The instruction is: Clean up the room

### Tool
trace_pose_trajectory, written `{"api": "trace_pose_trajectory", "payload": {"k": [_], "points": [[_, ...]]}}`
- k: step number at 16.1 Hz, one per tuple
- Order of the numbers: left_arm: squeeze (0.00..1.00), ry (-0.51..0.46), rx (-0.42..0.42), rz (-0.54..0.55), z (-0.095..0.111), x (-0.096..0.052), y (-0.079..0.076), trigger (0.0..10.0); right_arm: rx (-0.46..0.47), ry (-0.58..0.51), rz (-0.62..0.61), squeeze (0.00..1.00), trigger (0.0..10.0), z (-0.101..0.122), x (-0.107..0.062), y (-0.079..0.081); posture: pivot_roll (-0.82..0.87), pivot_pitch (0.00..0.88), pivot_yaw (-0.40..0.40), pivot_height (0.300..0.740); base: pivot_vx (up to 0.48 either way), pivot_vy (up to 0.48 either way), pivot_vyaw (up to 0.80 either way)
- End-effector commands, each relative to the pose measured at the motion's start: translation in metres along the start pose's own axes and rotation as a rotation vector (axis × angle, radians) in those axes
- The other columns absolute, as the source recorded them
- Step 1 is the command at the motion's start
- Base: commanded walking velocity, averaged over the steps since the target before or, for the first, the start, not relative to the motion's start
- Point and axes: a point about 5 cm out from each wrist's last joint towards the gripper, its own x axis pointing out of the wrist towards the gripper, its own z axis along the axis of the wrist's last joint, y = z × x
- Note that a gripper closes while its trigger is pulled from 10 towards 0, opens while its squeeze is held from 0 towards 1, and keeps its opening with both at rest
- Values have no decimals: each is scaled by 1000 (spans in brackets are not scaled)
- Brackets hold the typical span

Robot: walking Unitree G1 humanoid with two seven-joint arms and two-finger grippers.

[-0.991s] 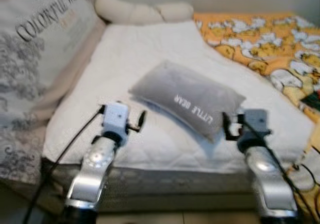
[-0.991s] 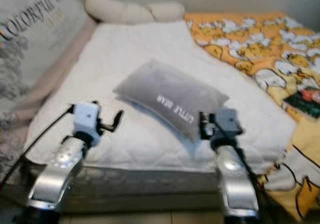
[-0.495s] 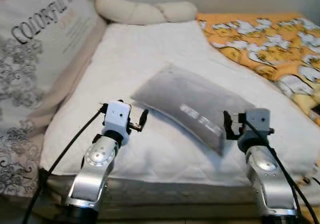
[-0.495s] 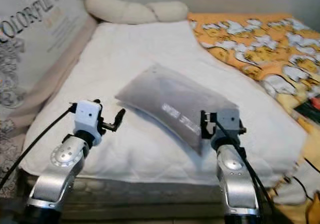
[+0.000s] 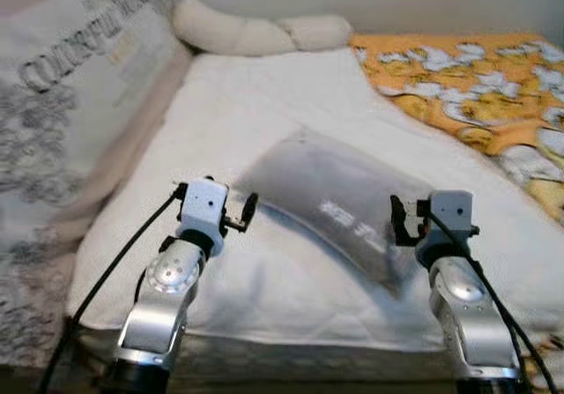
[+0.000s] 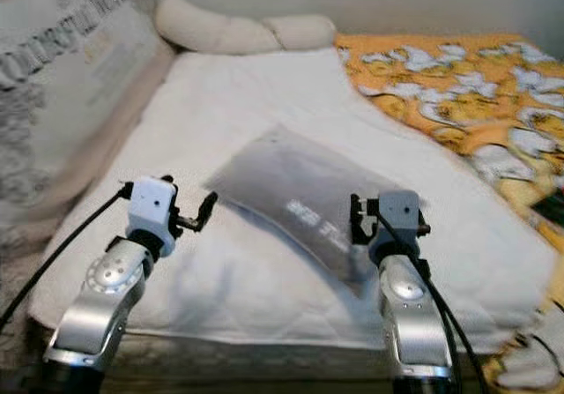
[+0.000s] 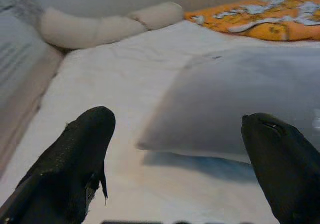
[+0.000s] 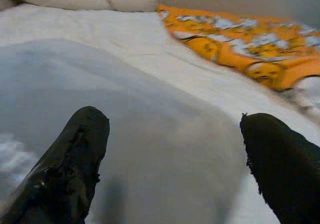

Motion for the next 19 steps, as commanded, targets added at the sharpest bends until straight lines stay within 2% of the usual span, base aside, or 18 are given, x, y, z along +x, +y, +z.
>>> {"api": "trace_pose_trajectory", "payload": {"k": [1,4,5,8,9,13,14,16,17,18,19], "points": [[0,-4,6,7,1,0,4,10000,2,-12,20,0,10000,3,1,4,60,0,22,740,337,0,0],[0,-4,9,4,1,-1,3,10000,1,-12,22,0,10000,3,1,3,58,0,23,740,336,0,0],[0,-5,33,4,2,-1,3,10000,-4,-12,18,0,10000,2,1,0,56,0,25,740,0,0,0],[0,-3,38,-6,1,-2,1,10000,-55,-13,-39,0,10000,4,9,-26,51,0,27,740,0,0,0],[0,3,40,-8,-1,-4,0,10000,-126,16,-151,0,10000,3,16,-68,52,0,23,740,0,0,0],[0,15,45,-1,-4,-9,2,10000,-289,144,-310,0,10000,-7,14,-132,54,0,14,740,0,0,0],[0,16,45,0,-4,-10,2,10000,-298,154,-319,0,10000,-8,13,-136,53,0,14,740,0,0,0],[0,24,46,2,-6,-12,2,10000,-416,315,-338,0,10000,-29,6,-152,53,0,13,740,0,0,0],[0,29,47,0,-8,-13,2,10000,-496,431,-233,0,10000,-51,-1,-147,52,0,16,740,0,0,0],[0,30,48,-1,-8,-13,2,10000,-487,438,-195,0,10000,-55,-1,-141,51,0,17,740,0,0,0],[0,30,48,-3,-8,-12,1,10000,-448,407,-123,0,10000,-56,1,-126,52,0,19,740,0,0,0]]}}
